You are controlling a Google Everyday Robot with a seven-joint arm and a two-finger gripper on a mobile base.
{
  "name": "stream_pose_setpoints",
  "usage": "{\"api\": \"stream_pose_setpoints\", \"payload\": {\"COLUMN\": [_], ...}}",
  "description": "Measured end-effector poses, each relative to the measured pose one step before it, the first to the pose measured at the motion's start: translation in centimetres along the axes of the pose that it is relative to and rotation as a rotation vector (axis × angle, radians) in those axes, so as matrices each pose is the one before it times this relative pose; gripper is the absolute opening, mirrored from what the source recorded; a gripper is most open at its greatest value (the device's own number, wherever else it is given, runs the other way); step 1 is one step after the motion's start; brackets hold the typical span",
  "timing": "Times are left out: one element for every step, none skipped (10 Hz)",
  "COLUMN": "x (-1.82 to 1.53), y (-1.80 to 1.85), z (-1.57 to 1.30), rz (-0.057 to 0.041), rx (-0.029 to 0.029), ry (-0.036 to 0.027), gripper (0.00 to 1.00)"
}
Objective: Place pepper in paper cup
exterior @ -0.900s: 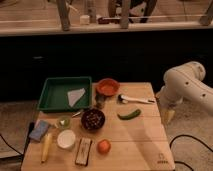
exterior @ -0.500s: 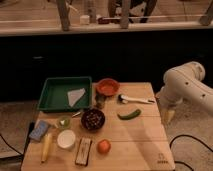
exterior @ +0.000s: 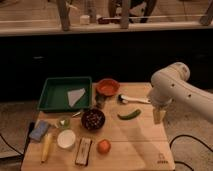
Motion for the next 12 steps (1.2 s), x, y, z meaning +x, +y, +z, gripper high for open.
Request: {"api": "stream_pose_setpoints", "payload": {"x": [-0.295,-0.463,-0.269,-0.082,-0.034,0.042,-0.123,-0.019,-0.053,-0.116,0.014,-0.245], "y": [-0.234,-0.374,-0.395,-0.224,-0.238,-0.417,-0.333,-0.306,-0.192,-0.144,-0.097,-0.220], "z": [0.378,0.331,0.314,0.216,0.332,0.538,0.507,0.572,0.263,0.449,0.404,0.455], "rz": [-0.00500,-0.00536,-0.00411,-0.00305,0.00042,0.00599,0.00222,0.00386,-0.00027,0.00137,0.00072,-0.00383], "rx": [0.00365,0.00432,0.00442,0.00387,0.00537,0.00528,0.00545,0.00524,0.00411,0.00473,0.00349,0.00363], "ry": [-0.01059,-0.00868,-0.00586,-0.00250,-0.00703,-0.01201,-0.01129,-0.01070,-0.00480,-0.01249,-0.00695,-0.01162], "gripper": [0.80,0.80,0.80,0.80,0.80,0.80,0.80,0.80,0.80,0.80,0.80,0.80]}}
